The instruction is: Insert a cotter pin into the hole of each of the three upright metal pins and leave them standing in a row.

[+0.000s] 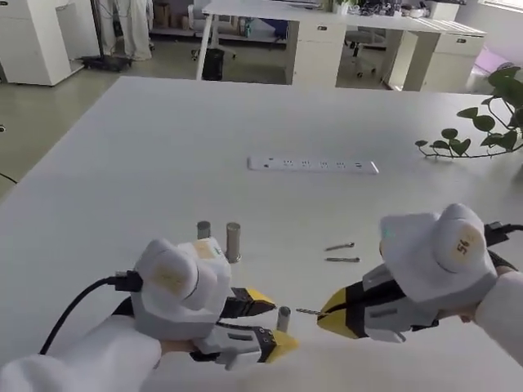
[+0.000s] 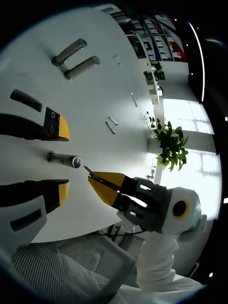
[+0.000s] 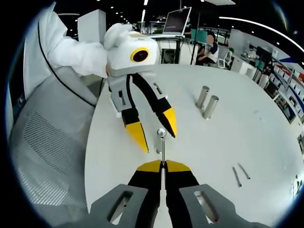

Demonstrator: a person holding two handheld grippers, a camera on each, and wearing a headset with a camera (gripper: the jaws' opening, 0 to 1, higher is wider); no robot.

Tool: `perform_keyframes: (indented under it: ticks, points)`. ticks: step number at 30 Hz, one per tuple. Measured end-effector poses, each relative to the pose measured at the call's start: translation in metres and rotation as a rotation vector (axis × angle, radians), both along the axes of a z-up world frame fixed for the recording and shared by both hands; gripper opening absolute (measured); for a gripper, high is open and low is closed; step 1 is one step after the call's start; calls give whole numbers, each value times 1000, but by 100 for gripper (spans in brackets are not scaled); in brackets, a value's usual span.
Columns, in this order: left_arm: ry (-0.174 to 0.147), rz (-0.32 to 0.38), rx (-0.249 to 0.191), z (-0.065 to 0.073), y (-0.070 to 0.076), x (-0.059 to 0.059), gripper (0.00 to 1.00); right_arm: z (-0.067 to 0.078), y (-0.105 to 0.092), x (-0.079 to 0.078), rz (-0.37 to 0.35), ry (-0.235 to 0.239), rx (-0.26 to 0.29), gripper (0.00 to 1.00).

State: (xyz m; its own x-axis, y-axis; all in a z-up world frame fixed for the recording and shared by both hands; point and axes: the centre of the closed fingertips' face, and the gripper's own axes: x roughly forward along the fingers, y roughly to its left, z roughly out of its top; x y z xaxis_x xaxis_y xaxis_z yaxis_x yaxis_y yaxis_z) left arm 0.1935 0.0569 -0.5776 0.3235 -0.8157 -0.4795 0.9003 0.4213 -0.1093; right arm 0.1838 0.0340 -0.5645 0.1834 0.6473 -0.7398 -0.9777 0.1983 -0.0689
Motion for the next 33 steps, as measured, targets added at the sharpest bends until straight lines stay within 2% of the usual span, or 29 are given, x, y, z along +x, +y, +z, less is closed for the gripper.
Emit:
perform_keyframes:
  ticks: [2, 4, 7, 9, 13, 20, 22, 28, 33]
  points:
    - [3, 1, 2, -2, 0, 1, 29, -1, 0, 1, 4, 4, -3, 0]
    - [32, 2, -20, -3, -2, 0, 23, -1, 1, 2, 9, 8, -4, 0]
    - [27, 2, -39, -1, -2, 1, 16, -1, 2, 1, 12, 13, -3, 0]
    - [38, 1, -50, 0, -2, 2, 13, -1, 2, 0, 14, 17, -2, 0]
    - [28, -9, -31, -2, 0, 1, 8, -3, 3, 0, 15, 20, -1, 0]
    - [15, -25, -6, -2, 2, -1, 8, -3, 5, -2, 18, 25, -1, 0]
    - [23, -14, -3, -3, 2, 0, 8, -4, 6, -3, 21, 28, -1, 0]
    - [-12, -13, 43, -4, 1, -1, 8, -3, 7, -3, 17, 26, -3, 0]
    - [-29, -22, 71, -3, 1, -4, 7, -2, 9, -4, 13, 29, 10, 0]
